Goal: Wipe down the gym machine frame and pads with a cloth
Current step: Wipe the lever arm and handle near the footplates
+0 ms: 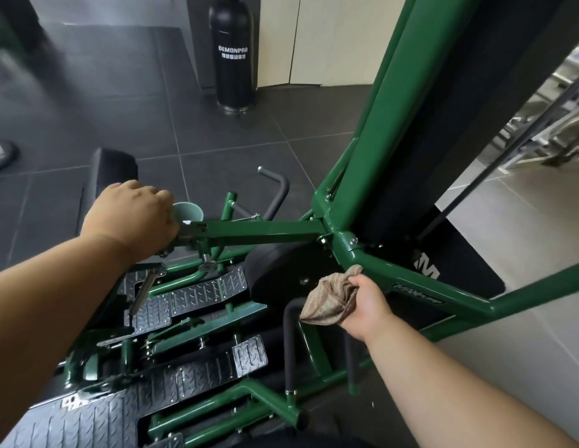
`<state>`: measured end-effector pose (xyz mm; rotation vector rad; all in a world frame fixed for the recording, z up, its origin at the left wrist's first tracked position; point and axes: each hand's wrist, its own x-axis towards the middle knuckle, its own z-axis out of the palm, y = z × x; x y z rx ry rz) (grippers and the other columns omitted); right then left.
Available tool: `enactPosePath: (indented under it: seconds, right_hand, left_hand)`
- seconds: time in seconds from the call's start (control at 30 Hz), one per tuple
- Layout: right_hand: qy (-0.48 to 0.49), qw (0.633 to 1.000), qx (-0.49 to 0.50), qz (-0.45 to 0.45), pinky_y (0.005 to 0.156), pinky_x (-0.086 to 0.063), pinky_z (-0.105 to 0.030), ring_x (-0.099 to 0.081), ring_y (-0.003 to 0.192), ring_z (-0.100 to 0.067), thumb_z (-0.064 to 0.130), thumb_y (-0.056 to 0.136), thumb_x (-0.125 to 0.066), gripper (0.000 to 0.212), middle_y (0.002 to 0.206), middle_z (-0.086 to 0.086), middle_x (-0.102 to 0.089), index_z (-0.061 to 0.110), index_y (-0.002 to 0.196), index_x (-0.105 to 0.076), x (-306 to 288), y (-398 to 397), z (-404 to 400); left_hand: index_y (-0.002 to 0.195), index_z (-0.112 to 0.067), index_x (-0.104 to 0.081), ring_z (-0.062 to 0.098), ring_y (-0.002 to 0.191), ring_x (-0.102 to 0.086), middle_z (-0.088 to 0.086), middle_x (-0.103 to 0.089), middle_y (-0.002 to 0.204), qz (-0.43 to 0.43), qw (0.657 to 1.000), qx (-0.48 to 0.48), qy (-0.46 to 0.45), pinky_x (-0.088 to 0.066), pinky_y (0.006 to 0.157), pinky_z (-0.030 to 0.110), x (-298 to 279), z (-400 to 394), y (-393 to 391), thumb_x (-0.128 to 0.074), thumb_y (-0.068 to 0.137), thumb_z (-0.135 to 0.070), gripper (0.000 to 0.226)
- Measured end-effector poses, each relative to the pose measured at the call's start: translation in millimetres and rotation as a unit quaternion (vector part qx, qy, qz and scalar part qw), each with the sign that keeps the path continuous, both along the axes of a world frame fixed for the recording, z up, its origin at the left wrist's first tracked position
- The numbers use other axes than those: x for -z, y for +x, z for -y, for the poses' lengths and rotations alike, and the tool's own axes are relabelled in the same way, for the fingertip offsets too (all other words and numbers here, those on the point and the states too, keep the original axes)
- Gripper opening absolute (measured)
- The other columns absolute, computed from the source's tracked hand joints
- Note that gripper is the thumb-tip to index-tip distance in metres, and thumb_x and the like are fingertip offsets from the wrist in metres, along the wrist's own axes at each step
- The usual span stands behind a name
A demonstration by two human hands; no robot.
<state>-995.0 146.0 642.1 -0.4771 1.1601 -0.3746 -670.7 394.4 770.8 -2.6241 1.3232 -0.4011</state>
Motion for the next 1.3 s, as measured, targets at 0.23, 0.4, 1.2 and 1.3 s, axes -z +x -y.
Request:
enactPosePath:
  seconds: [0.23,0.4,1.2,1.3]
  right_hand:
    - [-0.026,0.999,-0.019,0.010,0.098,-0.052,-0.066,-0.072,0.109,-0.046,0.028,0.102,-0.052,0.038,0.118,-0.025,-0.074,0.006,0.131,-0.066,-21,-9,32]
    - [-0.034,0.998,-0.049,0.001,0.095,-0.054,-0.065,-0.074,0.105,-0.044,0.027,0.101,-0.051,0.041,0.119,-0.025,-0.074,0.006,0.134,-0.064,-25,-30,76]
    - [-0.059,0.961,-0.269,-0.004,0.086,-0.059,-0.055,-0.071,0.112,-0.034,0.025,0.102,-0.062,0.031,0.123,-0.015,-0.075,0.012,0.130,-0.069,32,-47,125]
    - [-0.071,0.960,-0.271,-0.002,0.094,-0.056,-0.052,-0.070,0.118,-0.033,0.024,0.102,-0.062,0.035,0.126,-0.014,-0.074,0.012,0.134,-0.068,41,-37,102]
  left_hand:
    - [0.091,-0.024,-0.071,0.028,0.085,-0.063,-0.001,-0.072,0.084,-0.079,0.997,-0.020,-0.010,-0.048,0.069,0.034,4,28,-59,-0.061,0.087,-0.042,0.021]
    - [0.109,-0.035,-0.070,0.022,0.099,-0.065,-0.010,-0.073,0.101,-0.205,0.979,-0.021,-0.010,-0.054,0.080,0.034,5,43,-107,-0.061,0.088,-0.043,0.024]
    - [0.130,-0.037,-0.066,0.008,0.101,-0.069,-0.015,-0.074,0.117,-0.429,0.823,-0.364,-0.083,-0.056,0.092,0.029,126,-6,-318,-0.067,0.093,-0.041,0.038]
    - [0.128,-0.037,-0.067,0.005,0.092,-0.070,-0.016,-0.073,0.108,-0.448,0.804,-0.382,-0.088,-0.058,0.088,0.030,140,-38,-319,-0.066,0.091,-0.043,0.038]
